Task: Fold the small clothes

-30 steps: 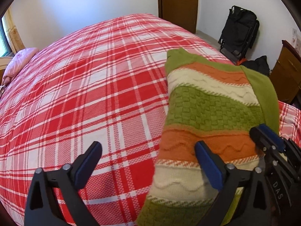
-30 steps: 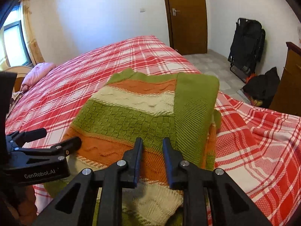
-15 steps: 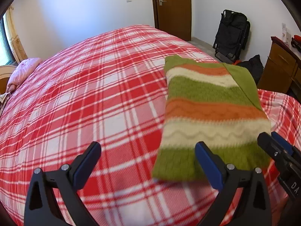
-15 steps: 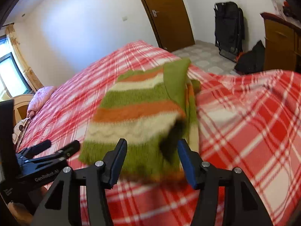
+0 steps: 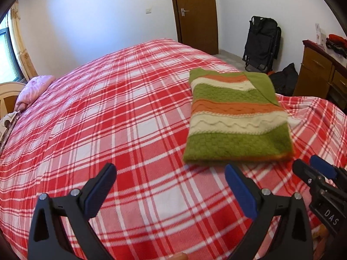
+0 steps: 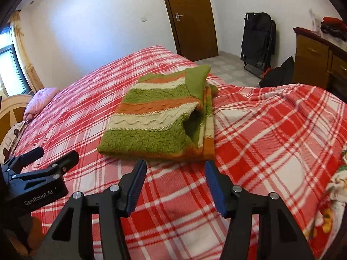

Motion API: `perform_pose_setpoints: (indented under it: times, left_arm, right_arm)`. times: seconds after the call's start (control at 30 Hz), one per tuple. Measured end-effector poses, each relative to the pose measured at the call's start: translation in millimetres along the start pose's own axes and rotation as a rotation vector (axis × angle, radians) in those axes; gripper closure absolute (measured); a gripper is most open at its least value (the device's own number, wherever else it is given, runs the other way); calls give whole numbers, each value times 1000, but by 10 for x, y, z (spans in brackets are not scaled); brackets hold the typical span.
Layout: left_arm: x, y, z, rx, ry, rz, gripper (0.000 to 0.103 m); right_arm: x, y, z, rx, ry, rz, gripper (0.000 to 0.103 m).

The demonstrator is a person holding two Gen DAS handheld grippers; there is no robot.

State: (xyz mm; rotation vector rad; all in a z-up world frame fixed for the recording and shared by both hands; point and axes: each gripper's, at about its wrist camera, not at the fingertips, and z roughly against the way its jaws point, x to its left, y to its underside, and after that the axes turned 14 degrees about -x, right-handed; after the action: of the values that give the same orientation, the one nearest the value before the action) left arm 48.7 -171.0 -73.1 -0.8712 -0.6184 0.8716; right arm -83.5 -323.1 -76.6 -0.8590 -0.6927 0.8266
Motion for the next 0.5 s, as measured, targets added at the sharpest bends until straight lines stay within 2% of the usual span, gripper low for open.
perform_pose_setpoints:
  times: [0.27, 0.37, 0.5]
  left_arm:
    - [-40, 60, 333, -23, 41, -3, 1]
    - [-24, 32, 467, -34, 63, 18, 1]
    - [-28, -3, 653, -71, 55, 18, 1]
  right_arm:
    - [-5, 28, 325, -41, 5, -6, 46]
    - [28, -16, 449, -72, 1, -9, 46]
    - [106, -133, 656, -130, -2, 1, 46]
